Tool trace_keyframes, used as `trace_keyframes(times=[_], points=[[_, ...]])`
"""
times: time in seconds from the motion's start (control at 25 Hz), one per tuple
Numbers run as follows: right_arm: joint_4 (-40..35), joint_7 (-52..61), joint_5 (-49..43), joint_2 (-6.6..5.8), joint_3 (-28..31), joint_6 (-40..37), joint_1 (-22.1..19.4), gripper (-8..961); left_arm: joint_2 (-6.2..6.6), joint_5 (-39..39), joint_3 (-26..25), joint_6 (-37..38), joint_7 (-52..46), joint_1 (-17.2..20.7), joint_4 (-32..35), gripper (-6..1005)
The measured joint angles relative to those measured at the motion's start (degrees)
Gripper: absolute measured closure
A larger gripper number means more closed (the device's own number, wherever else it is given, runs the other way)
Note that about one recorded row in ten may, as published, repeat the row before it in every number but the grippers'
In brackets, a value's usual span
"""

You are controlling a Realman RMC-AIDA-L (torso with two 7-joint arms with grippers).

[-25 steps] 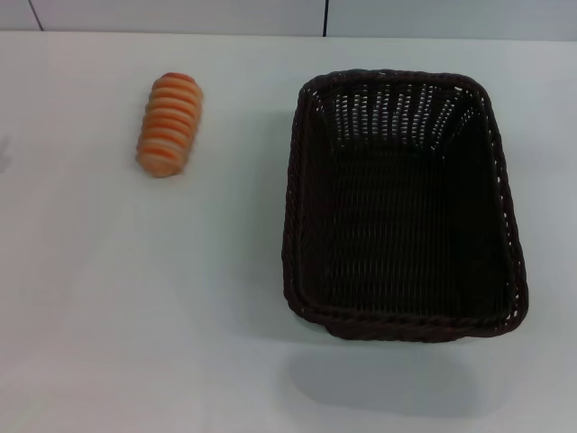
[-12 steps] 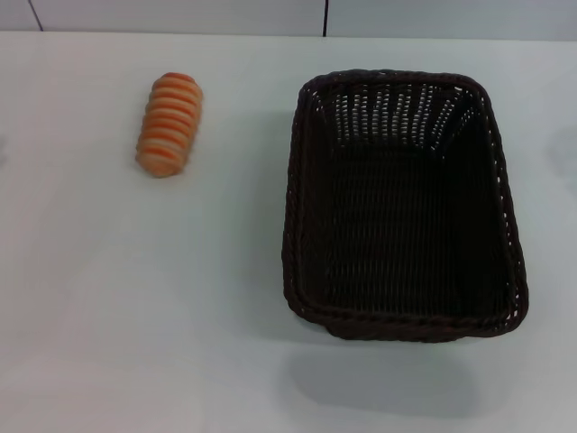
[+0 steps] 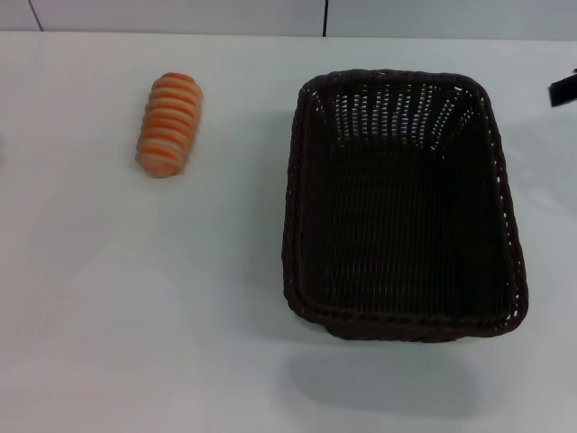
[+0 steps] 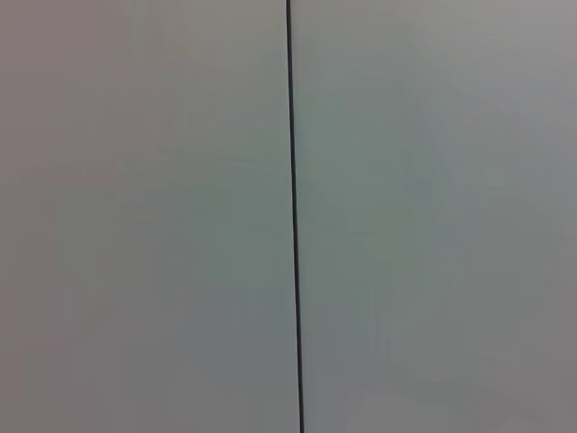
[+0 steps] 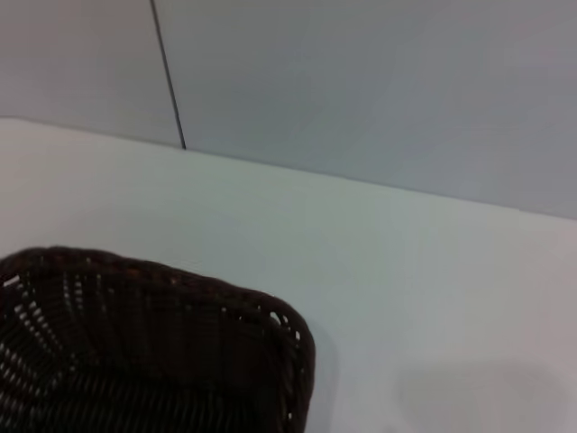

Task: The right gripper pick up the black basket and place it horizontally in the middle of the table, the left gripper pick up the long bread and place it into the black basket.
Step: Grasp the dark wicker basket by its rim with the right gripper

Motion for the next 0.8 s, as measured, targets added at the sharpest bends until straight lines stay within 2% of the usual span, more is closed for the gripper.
trace_keyframes(times=[0.08,0.32,0.8], points=[[-3.4,0.1,-0.4,-0.07,-0.2,0.1,2.5,461,0.01,0.0,-0.1,0.0,0.1,0.0,0.1,174],[-7.1,0.2,-0.4,-0.22,0.4,0.2,6.0,461,0.04,0.0,-0.3,-0.2,0.1,0.0,0.4,175],[-12.9,3.4,2.0,0.37,0.0,0.0,8.6,460,0.05,0.0,0.0,-0.3,0.3,-0.2,0.5,175]])
